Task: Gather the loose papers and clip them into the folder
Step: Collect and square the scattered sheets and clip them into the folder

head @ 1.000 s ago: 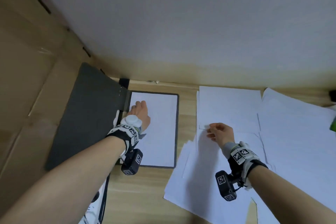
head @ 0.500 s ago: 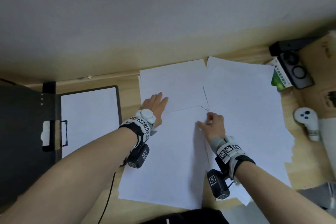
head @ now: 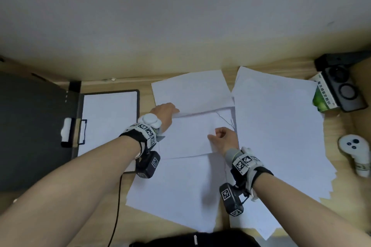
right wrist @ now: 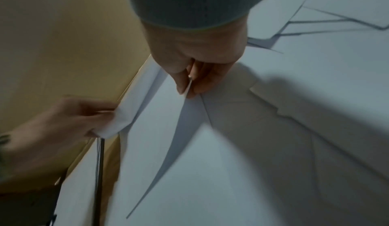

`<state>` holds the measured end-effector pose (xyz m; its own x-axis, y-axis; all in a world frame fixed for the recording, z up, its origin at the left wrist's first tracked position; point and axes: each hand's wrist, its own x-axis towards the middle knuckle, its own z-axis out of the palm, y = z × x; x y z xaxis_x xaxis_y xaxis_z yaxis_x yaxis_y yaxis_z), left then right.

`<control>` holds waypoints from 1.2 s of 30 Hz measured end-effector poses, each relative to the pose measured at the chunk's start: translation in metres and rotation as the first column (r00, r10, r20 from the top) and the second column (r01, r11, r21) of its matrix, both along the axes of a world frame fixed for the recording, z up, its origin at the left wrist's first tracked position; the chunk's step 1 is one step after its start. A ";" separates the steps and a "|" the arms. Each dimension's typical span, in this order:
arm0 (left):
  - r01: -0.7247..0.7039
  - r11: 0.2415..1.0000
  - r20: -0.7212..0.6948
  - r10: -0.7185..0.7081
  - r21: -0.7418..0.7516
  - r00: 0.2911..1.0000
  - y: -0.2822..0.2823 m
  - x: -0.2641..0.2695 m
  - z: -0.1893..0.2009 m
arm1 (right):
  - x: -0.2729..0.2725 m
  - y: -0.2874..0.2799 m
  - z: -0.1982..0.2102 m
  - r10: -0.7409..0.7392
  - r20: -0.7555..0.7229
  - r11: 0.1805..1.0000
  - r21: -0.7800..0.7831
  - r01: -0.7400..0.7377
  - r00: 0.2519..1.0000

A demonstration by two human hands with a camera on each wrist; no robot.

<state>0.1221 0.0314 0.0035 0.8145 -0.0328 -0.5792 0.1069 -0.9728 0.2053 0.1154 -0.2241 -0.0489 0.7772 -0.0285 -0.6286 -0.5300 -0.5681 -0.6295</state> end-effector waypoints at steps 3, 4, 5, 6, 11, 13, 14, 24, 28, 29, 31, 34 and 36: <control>-0.187 0.979 0.132 0.196 -0.081 0.972 0.009 -0.032 0.014 | 0.001 -0.009 0.003 -0.005 0.049 1.000 0.000 0.005 0.999; -0.245 0.961 0.173 0.264 -0.124 0.949 0.009 -0.047 0.019 | -0.002 -0.010 0.004 -0.002 0.058 1.000 -0.002 0.002 0.998; -0.300 0.935 0.204 0.336 -0.186 0.920 0.007 -0.057 0.021 | -0.002 -0.011 0.003 -0.008 0.061 1.000 -0.014 0.009 0.998; -0.354 0.904 0.217 0.405 -0.239 0.888 0.004 -0.065 0.021 | -0.002 -0.013 0.003 -0.008 0.055 1.000 -0.021 0.009 0.998; -0.476 0.799 0.065 0.532 -0.367 0.844 -0.021 -0.109 0.015 | -0.027 -0.009 0.014 0.236 -0.011 0.969 -0.072 -0.236 0.972; -0.513 0.777 -0.016 0.545 -0.364 0.838 -0.034 -0.115 0.015 | -0.035 -0.009 0.020 0.277 -0.036 0.958 -0.072 -0.279 0.960; -0.543 0.753 -0.060 0.564 -0.373 0.823 -0.041 -0.114 0.014 | -0.037 -0.010 0.020 0.287 -0.060 0.955 -0.061 -0.290 0.956; -0.645 0.589 -0.401 0.506 -0.487 0.764 -0.062 -0.116 0.015 | -0.048 -0.021 0.035 0.111 -0.020 0.993 0.037 -0.110 0.994; -0.648 0.686 -0.101 0.657 -0.330 0.747 -0.015 -0.107 -0.001 | -0.043 -0.010 0.033 0.110 0.066 0.986 -0.132 -0.101 0.992; -0.664 0.696 -0.105 0.665 -0.275 0.740 -0.005 -0.108 -0.003 | -0.043 -0.004 0.031 0.095 0.055 0.988 -0.130 -0.087 0.994; -0.687 0.694 -0.163 0.668 -0.215 0.726 0.008 -0.112 -0.013 | -0.044 0.006 0.027 0.050 -0.002 0.994 -0.102 -0.050 0.999; -0.717 0.631 -0.207 0.690 -0.298 0.693 0.012 -0.124 -0.023 | -0.048 0.021 0.022 0.032 -0.113 0.999 0.005 -0.032 0.993; -0.723 0.601 -0.206 0.702 -0.341 0.681 0.009 -0.131 -0.022 | -0.050 0.030 0.024 0.022 -0.125 0.999 0.030 -0.018 0.992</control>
